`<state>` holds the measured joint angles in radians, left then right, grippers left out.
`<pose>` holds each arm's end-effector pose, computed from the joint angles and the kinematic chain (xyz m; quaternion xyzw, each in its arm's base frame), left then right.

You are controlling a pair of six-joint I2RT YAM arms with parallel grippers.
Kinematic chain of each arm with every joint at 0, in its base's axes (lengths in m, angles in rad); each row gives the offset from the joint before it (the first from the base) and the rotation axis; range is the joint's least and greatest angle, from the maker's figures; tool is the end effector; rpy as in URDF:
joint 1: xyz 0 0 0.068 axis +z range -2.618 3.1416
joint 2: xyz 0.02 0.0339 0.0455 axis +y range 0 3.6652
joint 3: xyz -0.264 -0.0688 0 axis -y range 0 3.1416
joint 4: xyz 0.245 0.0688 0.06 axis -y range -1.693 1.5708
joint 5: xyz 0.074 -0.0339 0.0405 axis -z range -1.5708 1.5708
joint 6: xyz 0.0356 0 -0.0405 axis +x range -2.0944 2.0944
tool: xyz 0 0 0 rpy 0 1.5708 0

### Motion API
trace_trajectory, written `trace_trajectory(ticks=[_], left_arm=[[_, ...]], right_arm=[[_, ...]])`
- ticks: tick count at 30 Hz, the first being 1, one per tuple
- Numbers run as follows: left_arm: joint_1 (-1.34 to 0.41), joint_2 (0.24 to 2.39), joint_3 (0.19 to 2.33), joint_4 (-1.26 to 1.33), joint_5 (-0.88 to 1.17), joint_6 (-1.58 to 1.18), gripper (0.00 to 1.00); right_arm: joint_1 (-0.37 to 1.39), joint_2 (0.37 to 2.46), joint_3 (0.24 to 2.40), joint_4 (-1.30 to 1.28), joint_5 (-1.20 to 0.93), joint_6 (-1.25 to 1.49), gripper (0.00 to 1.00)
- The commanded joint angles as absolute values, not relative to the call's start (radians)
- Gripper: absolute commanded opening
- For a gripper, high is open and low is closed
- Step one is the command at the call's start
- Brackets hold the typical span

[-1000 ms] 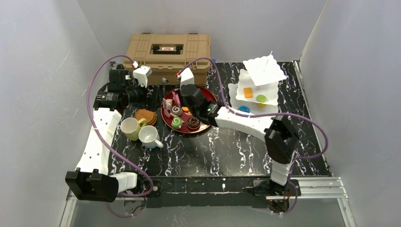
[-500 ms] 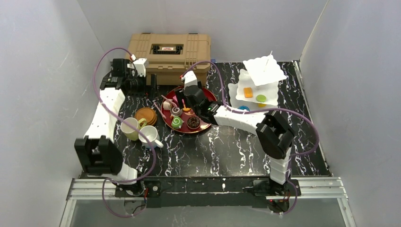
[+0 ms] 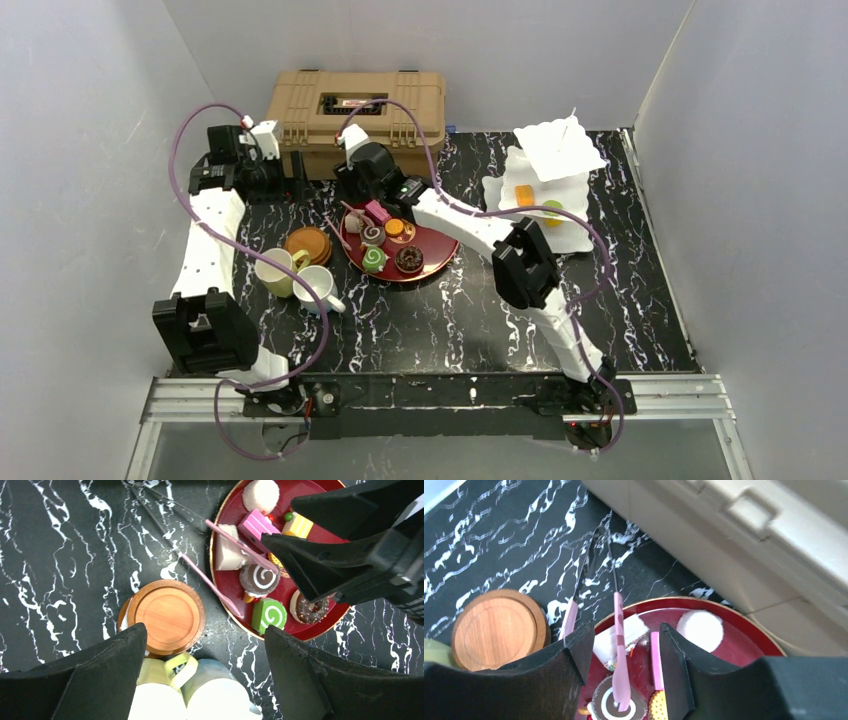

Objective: Serve the afternoon tea
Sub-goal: Pick up the clamp from the tray.

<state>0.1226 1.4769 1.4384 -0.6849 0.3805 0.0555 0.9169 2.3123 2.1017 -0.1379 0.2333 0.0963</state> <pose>0.3218 0.0263 0.3560 0.0477 0.8972 -0.1358 0.4174 0.3426 0.4336 0.2785 -0.2632 0.7726 0.1932 0.5446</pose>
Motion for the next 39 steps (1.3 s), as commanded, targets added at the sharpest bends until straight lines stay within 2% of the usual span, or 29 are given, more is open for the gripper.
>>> trace_trajectory(ticks=[1, 12, 18, 22, 24, 27, 28, 39], left_arm=[[0.182, 1.452, 1.427, -0.722, 0.441, 0.063, 0.85], [0.233, 1.422, 1.409, -0.736, 0.489, 0.075, 0.84], [0.242, 1.406, 1.401, -0.74, 0.495, 0.08, 0.85], [0.247, 1.401, 1.398, -0.741, 0.504, 0.08, 0.85], [0.248, 1.4, 1.399, -0.742, 0.507, 0.078, 0.85], [0.249, 1.397, 1.401, -0.75, 0.518, 0.075, 0.85], [0.249, 1.396, 1.402, -0.752, 0.522, 0.073, 0.85], [0.249, 1.327, 1.416, -0.79, 0.574, 0.012, 0.87]], right_arm=[[0.923, 2.411, 2.252, -0.353, 0.135, 0.056, 0.58], [0.923, 2.454, 2.261, -0.43, 0.137, 0.054, 0.51], [0.923, 2.45, 2.236, -0.405, 0.161, 0.063, 0.34], [0.923, 2.457, 2.238, -0.417, 0.174, 0.049, 0.3], [0.923, 2.457, 2.24, -0.422, 0.185, 0.04, 0.24], [0.923, 2.446, 2.235, -0.414, 0.205, 0.028, 0.05], [0.923, 2.434, 2.224, -0.4, 0.212, 0.027, 0.01], [0.937, 2.123, 1.887, -0.054, 0.232, -0.04, 0.01]])
